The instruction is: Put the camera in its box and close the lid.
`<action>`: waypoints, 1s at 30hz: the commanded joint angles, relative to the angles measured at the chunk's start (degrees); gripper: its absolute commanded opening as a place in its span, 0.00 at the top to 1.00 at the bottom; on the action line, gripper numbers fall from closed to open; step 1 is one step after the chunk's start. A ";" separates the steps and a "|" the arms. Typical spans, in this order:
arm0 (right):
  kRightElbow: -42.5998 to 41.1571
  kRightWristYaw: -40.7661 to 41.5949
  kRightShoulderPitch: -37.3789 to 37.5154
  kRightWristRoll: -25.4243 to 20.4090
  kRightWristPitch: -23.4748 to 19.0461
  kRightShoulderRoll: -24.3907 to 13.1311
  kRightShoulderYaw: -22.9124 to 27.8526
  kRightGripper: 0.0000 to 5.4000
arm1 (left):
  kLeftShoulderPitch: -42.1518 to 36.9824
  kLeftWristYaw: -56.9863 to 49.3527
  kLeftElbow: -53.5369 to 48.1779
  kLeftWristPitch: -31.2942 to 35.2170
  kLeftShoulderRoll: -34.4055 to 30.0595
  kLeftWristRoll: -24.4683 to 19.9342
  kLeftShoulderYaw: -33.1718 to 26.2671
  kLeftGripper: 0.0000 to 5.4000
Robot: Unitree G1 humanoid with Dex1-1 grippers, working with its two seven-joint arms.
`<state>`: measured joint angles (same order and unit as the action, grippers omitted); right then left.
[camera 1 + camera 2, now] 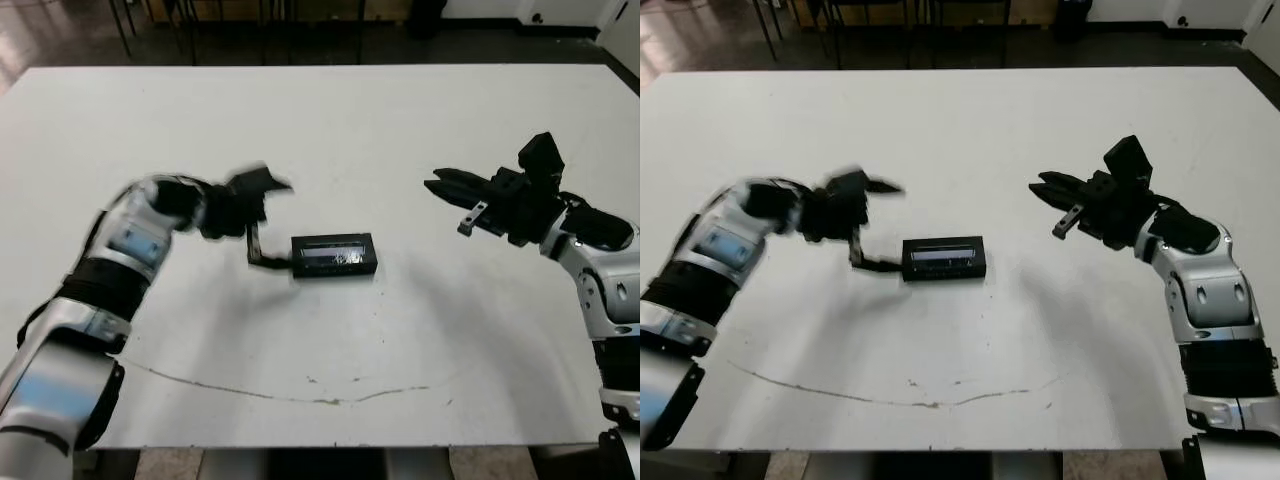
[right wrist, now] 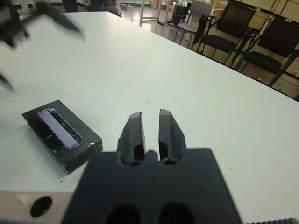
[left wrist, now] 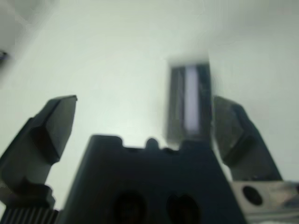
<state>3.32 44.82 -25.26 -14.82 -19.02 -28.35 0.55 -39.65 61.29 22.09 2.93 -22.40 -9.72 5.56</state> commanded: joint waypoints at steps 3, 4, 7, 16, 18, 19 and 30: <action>0.99 -0.01 0.24 -0.02 -0.65 -0.35 -0.01 1.00 | 11.54 -27.75 -16.95 15.00 12.76 -7.35 -9.65 0.12; 0.98 -0.05 0.21 0.07 -0.70 -0.37 -0.05 1.00 | 12.94 -31.84 -19.85 16.59 14.93 -7.42 -9.71 0.15; 1.40 0.11 0.25 -0.31 -0.45 -0.04 0.19 1.00 | 16.32 -40.34 -26.88 19.93 20.04 -6.35 -7.29 0.28; 0.69 -0.84 0.75 -0.43 -0.73 0.05 0.25 1.00 | 21.09 -51.68 -27.42 22.63 28.10 1.48 5.82 0.70; 0.68 -1.00 0.89 -0.40 -0.45 0.05 0.29 1.00 | 21.33 -52.80 -24.16 22.50 29.07 2.94 7.51 0.79; 0.63 -1.09 0.97 -0.33 -0.33 -0.01 0.28 1.00 | 21.44 -53.12 -22.37 22.23 29.38 3.58 8.16 0.85; -0.59 -1.58 1.75 -0.50 -1.46 -0.51 0.32 1.00 | 26.44 -52.37 -13.69 21.62 25.50 14.07 16.35 1.00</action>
<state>2.64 43.00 -24.53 -15.52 -20.03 -28.17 0.95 -17.19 8.25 5.42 20.89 5.15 3.57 21.32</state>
